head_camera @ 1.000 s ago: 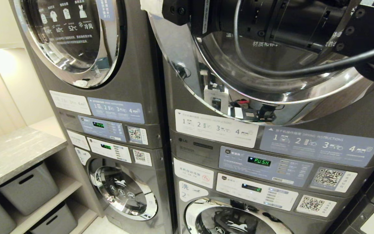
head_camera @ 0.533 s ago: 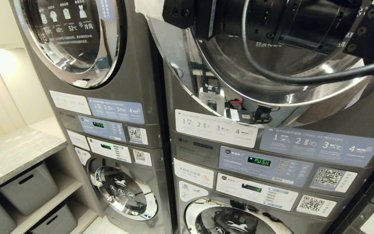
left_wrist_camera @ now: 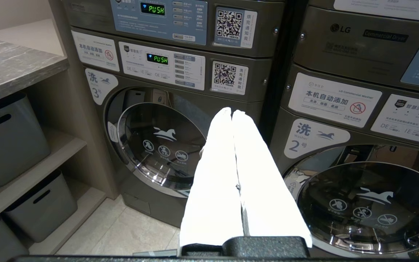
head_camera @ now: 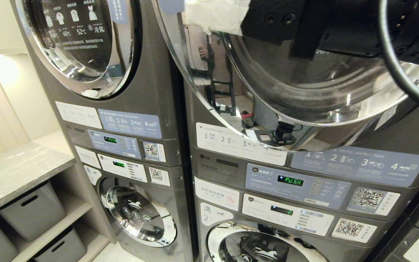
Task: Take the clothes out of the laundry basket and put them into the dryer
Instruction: Open the dryer
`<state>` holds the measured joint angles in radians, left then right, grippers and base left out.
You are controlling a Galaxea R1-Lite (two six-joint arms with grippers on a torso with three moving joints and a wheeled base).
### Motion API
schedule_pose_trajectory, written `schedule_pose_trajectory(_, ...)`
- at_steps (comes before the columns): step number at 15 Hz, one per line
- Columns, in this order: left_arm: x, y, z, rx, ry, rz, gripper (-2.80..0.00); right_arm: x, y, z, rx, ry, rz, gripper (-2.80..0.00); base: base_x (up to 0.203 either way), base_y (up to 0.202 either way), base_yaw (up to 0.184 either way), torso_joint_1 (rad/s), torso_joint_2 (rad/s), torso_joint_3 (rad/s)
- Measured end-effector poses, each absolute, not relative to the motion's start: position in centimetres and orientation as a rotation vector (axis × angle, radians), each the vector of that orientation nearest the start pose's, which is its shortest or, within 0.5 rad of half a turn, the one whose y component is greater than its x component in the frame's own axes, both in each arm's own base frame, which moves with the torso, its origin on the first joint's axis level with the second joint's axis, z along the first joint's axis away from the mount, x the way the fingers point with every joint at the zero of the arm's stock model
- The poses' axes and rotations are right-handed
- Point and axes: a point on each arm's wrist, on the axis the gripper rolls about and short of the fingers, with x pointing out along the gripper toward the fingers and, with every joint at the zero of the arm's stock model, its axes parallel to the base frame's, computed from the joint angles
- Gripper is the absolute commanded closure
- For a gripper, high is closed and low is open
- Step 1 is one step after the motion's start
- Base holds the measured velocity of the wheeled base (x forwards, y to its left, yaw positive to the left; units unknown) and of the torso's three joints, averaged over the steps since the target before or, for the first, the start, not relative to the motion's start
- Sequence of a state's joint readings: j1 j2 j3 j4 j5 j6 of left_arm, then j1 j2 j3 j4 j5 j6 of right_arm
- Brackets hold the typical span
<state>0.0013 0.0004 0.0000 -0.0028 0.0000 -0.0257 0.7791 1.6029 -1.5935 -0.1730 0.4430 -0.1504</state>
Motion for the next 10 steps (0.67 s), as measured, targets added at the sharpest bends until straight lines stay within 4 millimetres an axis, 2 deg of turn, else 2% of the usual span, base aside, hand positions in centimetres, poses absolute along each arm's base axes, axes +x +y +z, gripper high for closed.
schedule_pose_trajectory(4, -2.3, 0.0, 7.6, -0.026, -0.002, 0.001, 0.0, 17.4, 18.0, 39.0, -0.104, -0.228, 1.144, -2.8, 0.0, 0.0, 0.0, 0.0, 0.0, 0.0)
schedule_pose_trajectory(7, -2.3, 0.0, 7.6, -0.026, -0.002, 0.002, 0.0, 17.6, 16.2, 39.8, -0.039, -0.208, 0.835, -2.8, 0.0, 0.0, 0.0, 0.0, 0.0, 0.0)
schedule_pose_trajectory(10, -2.3, 0.0, 7.6, -0.025, -0.003, 0.001, 0.0, 18.3, 12.9, 40.2, 0.079, -0.176, 0.45, -2.8, 0.0, 0.0, 0.0, 0.0, 0.0, 0.0)
